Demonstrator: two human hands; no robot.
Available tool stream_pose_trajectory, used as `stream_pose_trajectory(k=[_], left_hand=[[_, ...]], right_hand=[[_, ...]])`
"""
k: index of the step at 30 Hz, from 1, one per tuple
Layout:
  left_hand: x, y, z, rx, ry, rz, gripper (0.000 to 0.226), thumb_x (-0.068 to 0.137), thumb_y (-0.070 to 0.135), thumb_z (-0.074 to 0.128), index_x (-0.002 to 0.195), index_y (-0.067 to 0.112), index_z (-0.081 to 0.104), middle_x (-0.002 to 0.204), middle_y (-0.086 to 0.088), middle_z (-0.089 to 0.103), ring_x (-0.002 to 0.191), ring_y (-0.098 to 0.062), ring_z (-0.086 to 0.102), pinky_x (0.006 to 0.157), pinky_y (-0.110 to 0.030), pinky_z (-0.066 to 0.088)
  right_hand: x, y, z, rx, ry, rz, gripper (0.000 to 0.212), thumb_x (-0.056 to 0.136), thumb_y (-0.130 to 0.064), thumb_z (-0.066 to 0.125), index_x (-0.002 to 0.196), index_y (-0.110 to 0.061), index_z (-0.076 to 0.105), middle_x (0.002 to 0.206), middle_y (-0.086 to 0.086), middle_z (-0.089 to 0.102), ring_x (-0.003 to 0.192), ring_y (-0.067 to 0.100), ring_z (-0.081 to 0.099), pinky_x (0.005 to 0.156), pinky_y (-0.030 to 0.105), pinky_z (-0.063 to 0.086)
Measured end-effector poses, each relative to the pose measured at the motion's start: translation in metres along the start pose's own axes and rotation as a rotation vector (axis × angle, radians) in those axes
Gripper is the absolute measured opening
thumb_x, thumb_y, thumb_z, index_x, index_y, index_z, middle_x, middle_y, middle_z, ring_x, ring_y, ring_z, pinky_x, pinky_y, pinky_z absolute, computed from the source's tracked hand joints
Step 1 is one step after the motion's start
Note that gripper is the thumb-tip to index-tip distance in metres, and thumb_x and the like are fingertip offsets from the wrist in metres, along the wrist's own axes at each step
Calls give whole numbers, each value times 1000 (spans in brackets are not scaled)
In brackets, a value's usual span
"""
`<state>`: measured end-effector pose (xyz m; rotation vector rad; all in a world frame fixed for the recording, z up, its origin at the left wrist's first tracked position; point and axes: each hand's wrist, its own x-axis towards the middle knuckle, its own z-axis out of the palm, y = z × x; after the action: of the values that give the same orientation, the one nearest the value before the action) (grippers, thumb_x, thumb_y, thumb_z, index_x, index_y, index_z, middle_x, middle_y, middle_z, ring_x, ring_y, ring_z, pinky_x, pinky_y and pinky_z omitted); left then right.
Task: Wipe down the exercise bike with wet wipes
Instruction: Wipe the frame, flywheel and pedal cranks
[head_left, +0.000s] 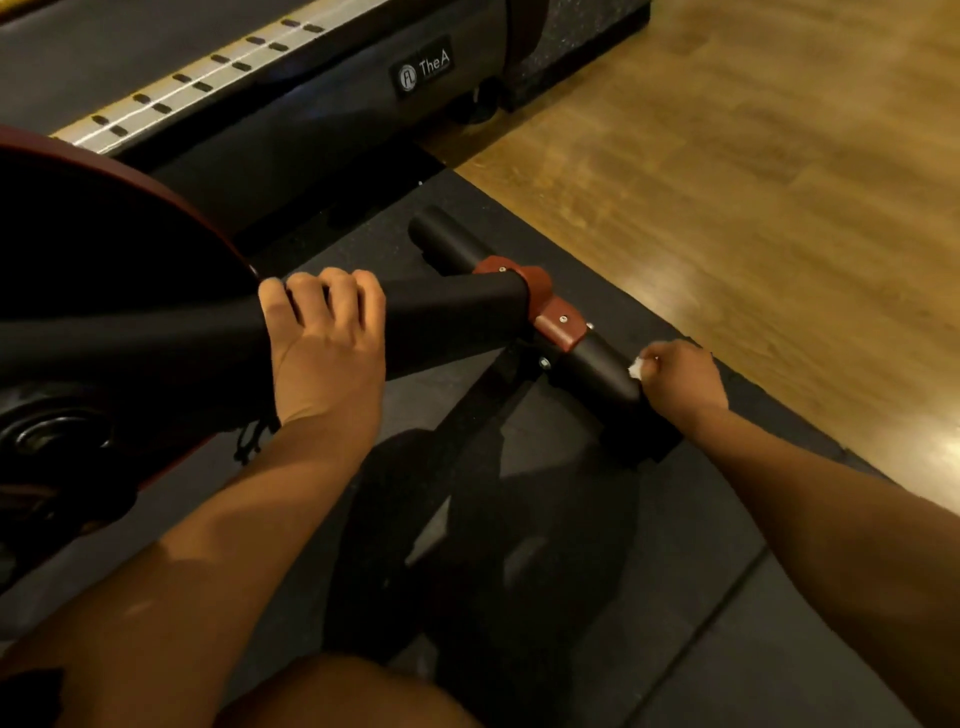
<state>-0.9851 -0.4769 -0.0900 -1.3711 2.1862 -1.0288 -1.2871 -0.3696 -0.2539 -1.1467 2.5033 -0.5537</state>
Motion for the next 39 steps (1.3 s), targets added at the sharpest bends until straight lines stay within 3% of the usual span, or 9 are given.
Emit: stream_pose_trajectory(k=[4, 8, 10, 14, 24, 27, 31, 35, 39], left_hand=[[1, 5, -2, -11, -29, -29, 101, 70, 46, 71, 145, 6, 17, 137, -19, 34, 125, -40, 38, 110, -53, 29], [1, 3, -1, -12, 2, -15, 99, 71, 44, 71, 145, 7, 18, 137, -18, 35, 125, -39, 38, 110, -53, 29], [2, 3, 1, -2, 20, -9, 96, 72, 43, 70, 145, 7, 18, 137, -18, 36, 125, -38, 39, 110, -53, 30], [2, 5, 1, -7, 17, -17, 99, 68, 41, 72, 145, 8, 19, 136, -18, 36, 123, -38, 40, 110, -51, 30], [2, 6, 0, -31, 20, -22, 90, 73, 38, 70, 143, 7, 22, 134, -18, 38, 122, -37, 41, 110, -51, 31], [3, 7, 1, -32, 24, -18, 93, 70, 39, 72, 142, 8, 23, 133, -18, 39, 121, -37, 42, 109, -50, 32], [4, 6, 2, -37, 32, -19, 91, 72, 38, 70, 143, 8, 23, 132, -19, 38, 120, -38, 42, 109, -51, 32], [3, 6, 4, -9, 46, -3, 93, 72, 41, 70, 144, 7, 20, 132, -19, 37, 121, -38, 42, 109, -50, 32], [3, 7, 6, -19, 57, -4, 97, 69, 42, 71, 144, 7, 21, 132, -19, 37, 121, -38, 41, 109, -50, 31]], right_hand=[[-34, 9, -7, -140, -83, -225, 24, 97, -28, 53, 115, -16, 64, 121, 7, 49, 107, 25, 53, 91, 34, 46], [-18, -19, 15, -263, -242, -370, 69, 94, -38, 57, 150, -15, 24, 151, 15, 31, 139, 32, 34, 115, 48, 29], [1, -40, 29, -309, -229, -217, 87, 93, -50, 51, 154, -10, 4, 159, 16, 11, 148, 32, 10, 118, 56, 9], [-1, -45, 29, -422, -219, -75, 92, 92, -62, 43, 153, -3, 7, 161, 17, -9, 149, 33, -6, 115, 61, 4], [-10, -33, 32, -409, -199, -404, 65, 103, -38, 25, 154, -3, 3, 162, 18, -3, 150, 28, -1, 123, 43, 8], [-8, -46, 40, -386, -150, -295, 70, 102, -34, 38, 153, -2, 1, 162, 19, 4, 150, 31, 7, 122, 41, 9], [16, -68, 25, -325, -254, -42, 94, 81, -51, 71, 148, -6, 23, 143, 16, 42, 126, 33, 49, 104, 44, 40], [34, -75, 34, -202, -278, 95, 89, 68, -51, 81, 136, -12, 37, 127, 12, 53, 110, 33, 56, 86, 42, 49], [30, -71, 29, -234, -284, 100, 86, 68, -58, 77, 132, -12, 41, 117, 10, 57, 105, 32, 58, 90, 44, 49]])
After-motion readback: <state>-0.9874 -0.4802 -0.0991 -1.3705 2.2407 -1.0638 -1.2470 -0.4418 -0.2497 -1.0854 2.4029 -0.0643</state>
